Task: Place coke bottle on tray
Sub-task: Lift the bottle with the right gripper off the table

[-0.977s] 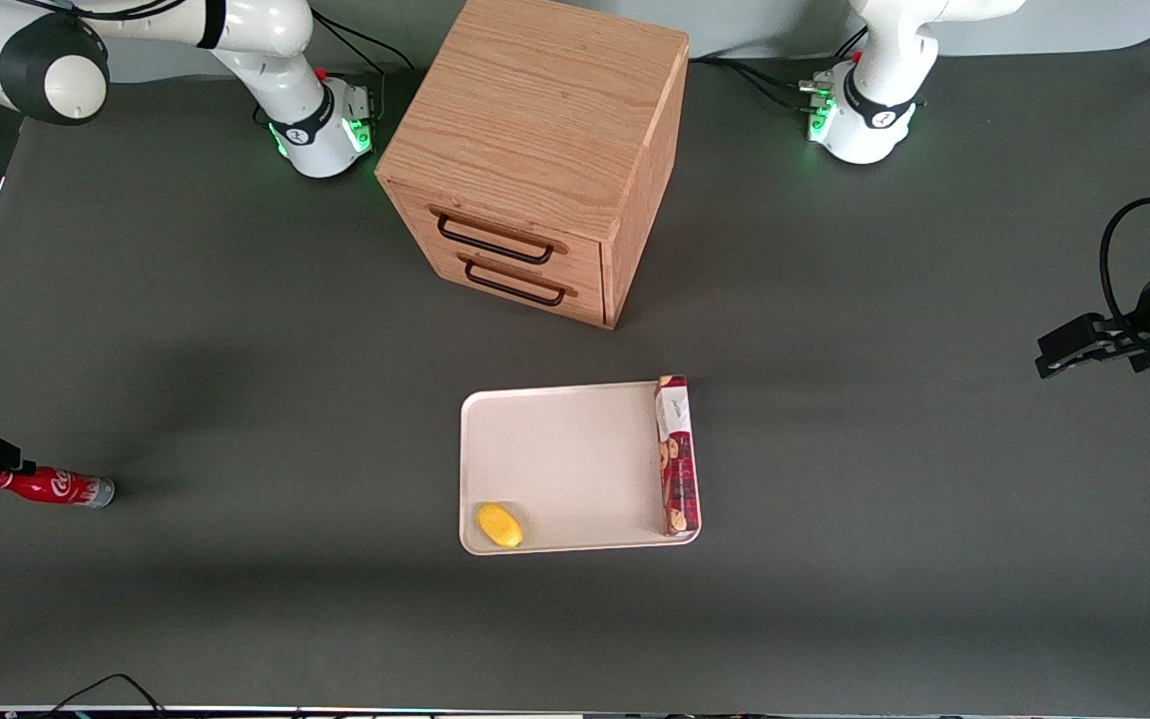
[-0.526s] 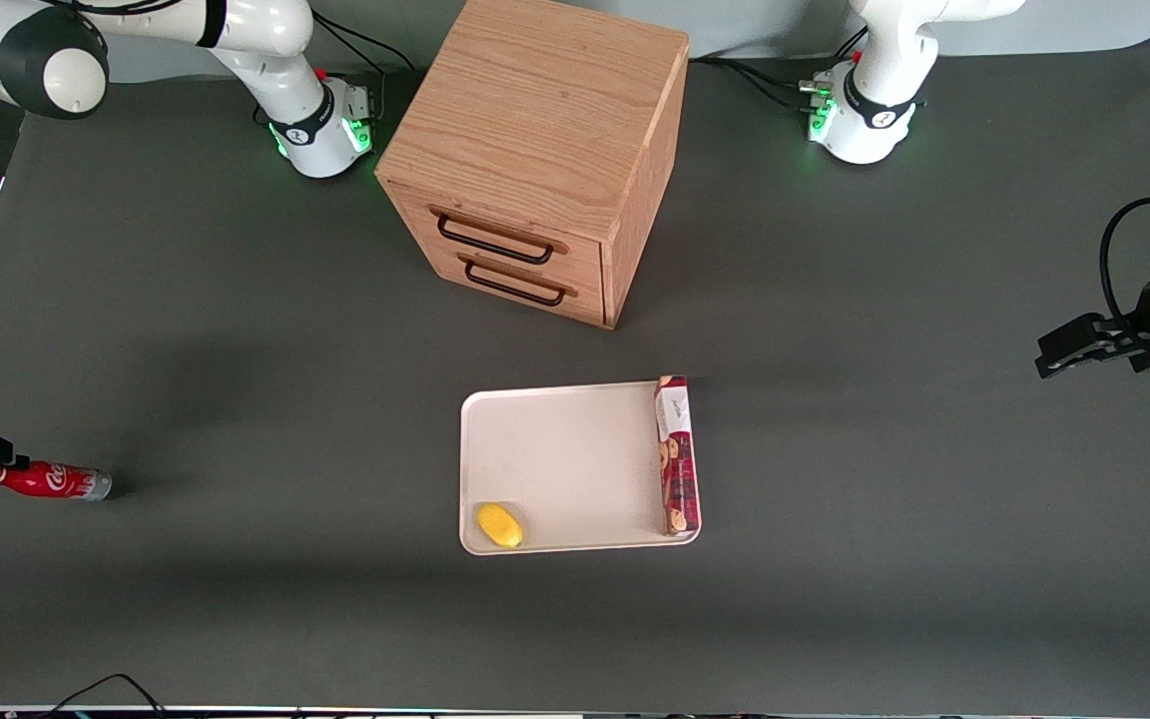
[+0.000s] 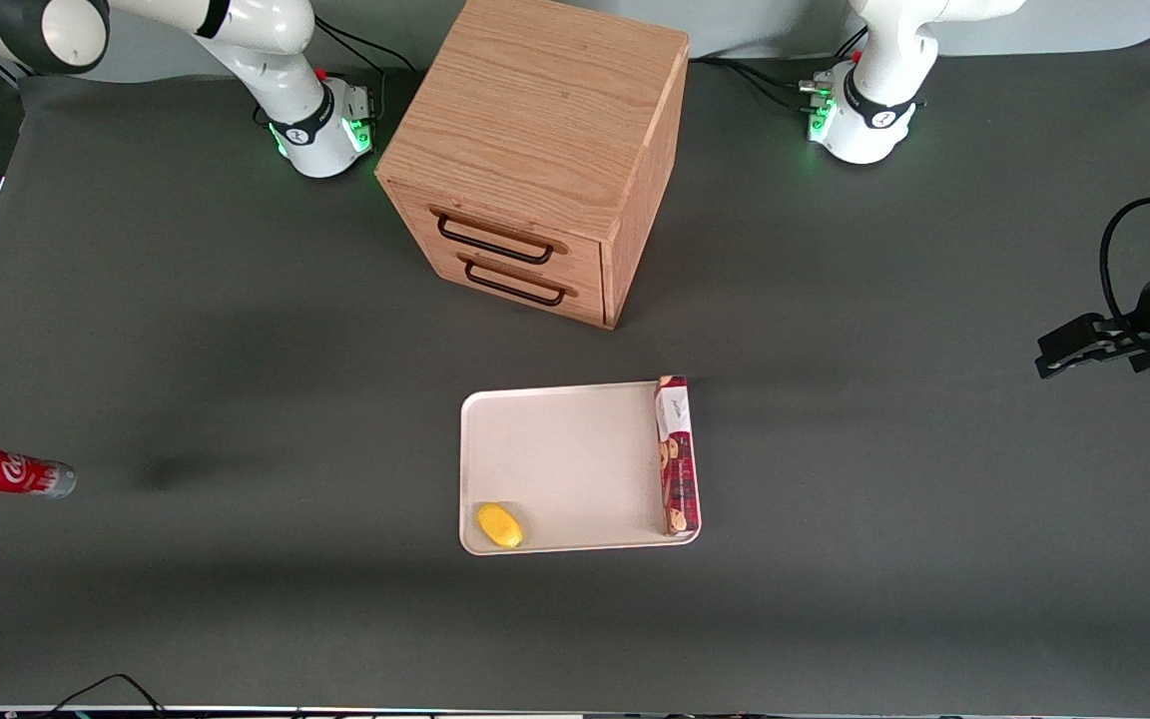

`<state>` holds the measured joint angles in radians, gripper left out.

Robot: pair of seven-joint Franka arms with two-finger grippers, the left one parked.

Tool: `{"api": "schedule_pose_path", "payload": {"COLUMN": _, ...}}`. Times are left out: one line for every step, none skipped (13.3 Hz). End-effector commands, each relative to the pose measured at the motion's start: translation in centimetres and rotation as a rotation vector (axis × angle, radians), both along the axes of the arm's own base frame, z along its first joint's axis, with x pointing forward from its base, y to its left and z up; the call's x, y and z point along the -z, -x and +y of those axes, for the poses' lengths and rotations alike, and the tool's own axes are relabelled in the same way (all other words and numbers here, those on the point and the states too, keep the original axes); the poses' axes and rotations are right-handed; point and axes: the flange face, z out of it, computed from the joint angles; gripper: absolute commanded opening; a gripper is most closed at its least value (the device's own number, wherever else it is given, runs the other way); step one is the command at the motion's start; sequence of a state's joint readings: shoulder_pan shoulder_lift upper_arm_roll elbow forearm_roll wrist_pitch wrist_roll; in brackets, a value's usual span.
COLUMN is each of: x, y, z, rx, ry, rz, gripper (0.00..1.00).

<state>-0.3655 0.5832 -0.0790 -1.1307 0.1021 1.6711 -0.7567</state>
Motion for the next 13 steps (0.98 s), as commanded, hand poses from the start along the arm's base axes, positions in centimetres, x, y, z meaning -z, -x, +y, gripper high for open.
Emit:
{"api": "schedule_pose_path", "payload": {"x": -4.8, "y": 2.5, "z": 0.7, "rx": 0.055, "ry": 0.018, "rz": 0.049, "gripper": 0.0}}
{"api": "schedule_pose_path", "payload": {"x": -6.5, "y": 3.2, "z": 1.0, "rx": 0.058, "ry": 0.017, "rz": 0.052, "gripper": 0.0}}
{"api": "schedule_pose_path", "payload": {"x": -8.2, "y": 4.0, "z": 1.4, "rx": 0.076, "ry": 0.013, "rz": 0.061, "gripper": 0.0}}
{"api": "schedule_pose_path", "payload": {"x": -9.7, "y": 4.8, "z": 1.7, "rx": 0.094, "ry": 0.01, "rz": 0.072, "gripper": 0.0}}
{"api": "schedule_pose_path", "payload": {"x": -11.1, "y": 5.5, "z": 2.2, "rx": 0.12, "ry": 0.013, "rz": 0.08, "gripper": 0.0}}
{"api": "schedule_pose_path", "payload": {"x": -12.4, "y": 5.8, "z": 3.6, "rx": 0.128, "ry": 0.02, "rz": 0.08, "gripper": 0.0}}
{"api": "schedule_pose_path", "payload": {"x": -13.4, "y": 5.6, "z": 5.3, "rx": 0.114, "ry": 0.025, "rz": 0.069, "gripper": 0.0}}
{"api": "schedule_pose_path", "payload": {"x": -13.6, "y": 5.3, "z": 6.5, "rx": 0.168, "ry": 0.022, "rz": 0.069, "gripper": 0.0}}
{"api": "schedule_pose_path", "payload": {"x": -13.3, "y": 4.7, "z": 8.5, "rx": 0.203, "ry": 0.011, "rz": 0.078, "gripper": 0.0}}
{"api": "schedule_pose_path", "payload": {"x": -13.3, "y": 3.7, "z": 11.7, "rx": 0.203, "ry": -0.002, "rz": 0.08, "gripper": 0.0}}
{"api": "schedule_pose_path", "payload": {"x": -13.0, "y": 3.1, "z": 14.5, "rx": 0.245, "ry": -0.016, "rz": 0.092, "gripper": 0.0}}
{"api": "schedule_pose_path", "payload": {"x": -13.1, "y": 2.7, "z": 18.2, "rx": 0.271, "ry": -0.029, "rz": 0.102, "gripper": 0.0}}
{"api": "schedule_pose_path", "payload": {"x": -13.5, "y": 2.6, "z": 21.6, "rx": 0.317, "ry": -0.037, "rz": 0.108, "gripper": 0.0}}
